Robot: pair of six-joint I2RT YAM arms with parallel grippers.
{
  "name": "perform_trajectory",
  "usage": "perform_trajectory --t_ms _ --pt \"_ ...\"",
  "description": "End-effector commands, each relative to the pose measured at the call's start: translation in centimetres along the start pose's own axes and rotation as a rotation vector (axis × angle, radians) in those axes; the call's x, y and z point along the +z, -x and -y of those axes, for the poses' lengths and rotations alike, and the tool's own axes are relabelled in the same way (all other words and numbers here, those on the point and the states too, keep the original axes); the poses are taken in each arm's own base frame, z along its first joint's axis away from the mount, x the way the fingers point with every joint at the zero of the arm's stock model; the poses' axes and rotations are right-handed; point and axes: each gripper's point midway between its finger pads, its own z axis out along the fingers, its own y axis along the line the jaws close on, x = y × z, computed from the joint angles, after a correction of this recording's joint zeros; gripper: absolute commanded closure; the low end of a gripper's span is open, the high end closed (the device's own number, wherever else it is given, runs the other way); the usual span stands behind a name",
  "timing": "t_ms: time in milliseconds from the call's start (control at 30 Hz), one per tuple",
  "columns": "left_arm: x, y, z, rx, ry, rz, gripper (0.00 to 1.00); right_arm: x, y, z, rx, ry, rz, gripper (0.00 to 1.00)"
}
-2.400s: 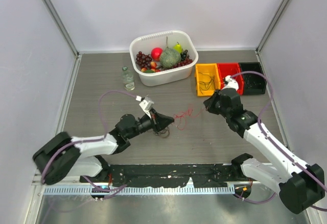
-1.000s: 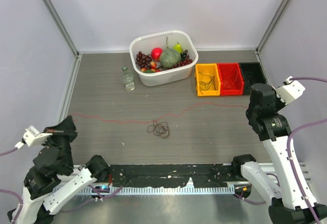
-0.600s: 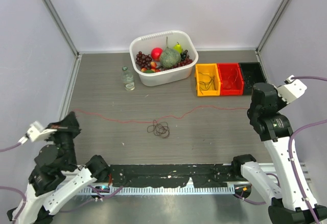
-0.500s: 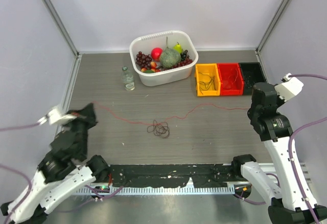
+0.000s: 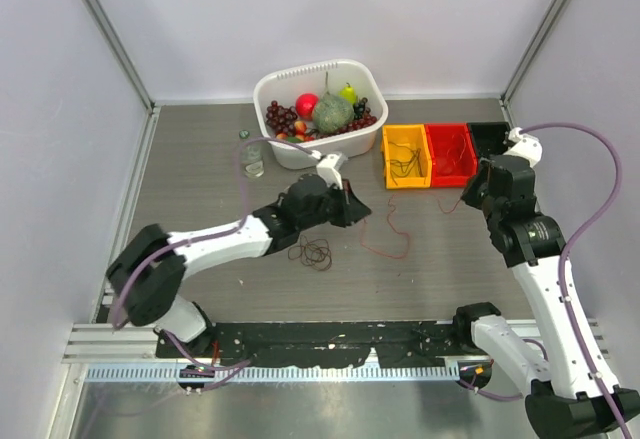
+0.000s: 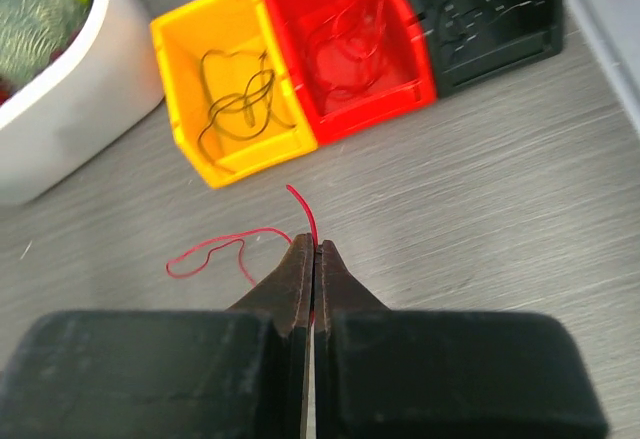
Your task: Untangle the cables
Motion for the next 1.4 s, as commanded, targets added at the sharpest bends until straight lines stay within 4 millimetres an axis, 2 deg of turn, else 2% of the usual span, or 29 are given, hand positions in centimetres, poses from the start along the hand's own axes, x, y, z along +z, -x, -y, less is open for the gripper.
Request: perform_trajectory --t_ms 0,100,200,267,367,500,567,700,767,867,967,1233,1367 --pt "2.7 -0.4 5.7 -0.005 -0.271 -0.031 1.0 0.6 -1.9 -2.9 -0.035 0.154 -0.104 0.99" --pt "4.5 -2.7 4.1 -0.005 -0.246 -0.089 1.0 1.5 -5.7 -6.1 -0.029 0.329 -0.258 0.99" --pt "5.0 -3.5 2.0 0.036 -0.163 -0.103 1.0 2.4 -9.7 -7.6 0.006 0.407 -0.415 0.99" --pt "4.8 -3.6 0.6 0.083 -0.102 -0.101 0.99 3.0 -11.3 -7.7 0.046 0.406 -0.459 0.99" --pt "4.6 -4.0 -1.1 0.145 -0.045 -0.105 0.96 4.0 -14.1 -6.7 0.095 0.343 -0.515 0.99" --pt "5.5 -5.4 -1.9 0.121 -0.069 -0.156 0.95 5.6 -18.1 -5.8 0.103 0.293 -0.641 0.99" --pt "6.1 -6.6 -2.5 0.099 -0.075 -0.178 0.96 6.2 -19.4 -5.7 0.103 0.285 -0.672 0.98" --pt "6.8 -7.5 -3.1 0.086 -0.073 -0.185 0.97 6.7 -21.6 -6.4 0.128 0.334 -0.744 0.91" --pt "7.1 -7.8 -3.6 0.084 -0.061 -0.193 0.96 6.7 -22.5 -6.5 0.135 0.343 -0.775 0.83" --pt "7.3 -8.3 -3.9 0.08 -0.057 -0.209 0.93 6.7 -22.7 -6.2 0.123 0.34 -0.767 0.62" --pt "6.9 -8.3 -3.8 0.085 -0.071 -0.204 0.82 6.3 -22.2 -6.2 0.119 0.353 -0.741 0.49" --pt "5.8 -7.4 -2.9 0.13 -0.111 -0.174 0.49 6.1 -23.1 -5.9 0.083 0.369 -0.731 0.38" --pt "4.9 -6.2 -2.0 0.161 -0.131 -0.144 0.42 6.3 -22.1 -6.1 0.106 0.361 -0.679 0.36"
